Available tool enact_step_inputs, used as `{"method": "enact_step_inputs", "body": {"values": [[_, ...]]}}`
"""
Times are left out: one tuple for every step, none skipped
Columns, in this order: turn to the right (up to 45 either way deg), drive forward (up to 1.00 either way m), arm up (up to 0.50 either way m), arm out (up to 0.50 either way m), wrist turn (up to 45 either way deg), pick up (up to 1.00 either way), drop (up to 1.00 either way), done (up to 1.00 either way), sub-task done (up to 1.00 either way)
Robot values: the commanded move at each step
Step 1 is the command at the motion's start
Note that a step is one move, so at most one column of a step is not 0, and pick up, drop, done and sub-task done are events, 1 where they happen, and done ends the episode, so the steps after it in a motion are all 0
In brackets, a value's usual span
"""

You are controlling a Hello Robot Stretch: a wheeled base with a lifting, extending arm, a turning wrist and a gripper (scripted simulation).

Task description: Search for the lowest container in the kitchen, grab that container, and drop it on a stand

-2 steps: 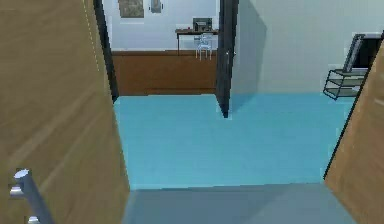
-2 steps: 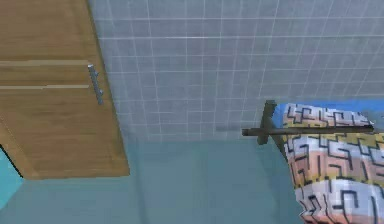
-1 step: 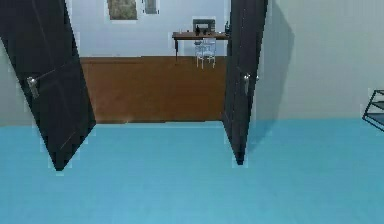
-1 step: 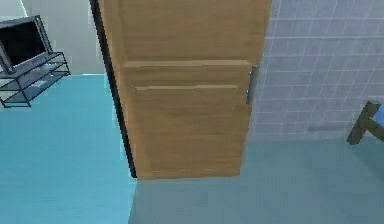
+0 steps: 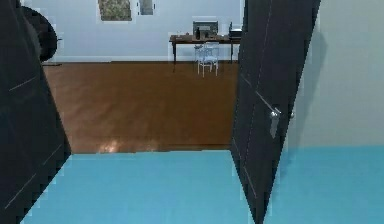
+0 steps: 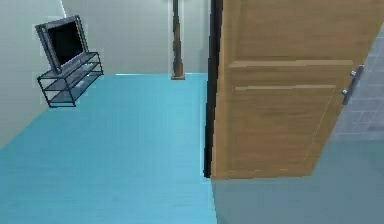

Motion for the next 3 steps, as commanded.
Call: {"method": "enact_step_inputs", "body": {"values": [[-6.0, 0.00, 0.00, 0.00, 0.0, 0.00, 0.00, 0.00, 0.00], [0.0, 0.90, 0.00, 0.00, 0.0, 0.00, 0.00, 0.00, 0.00], [-9.0, 0.00, 0.00, 0.00, 0.0, 0.00, 0.00, 0.00, 0.00]]}}
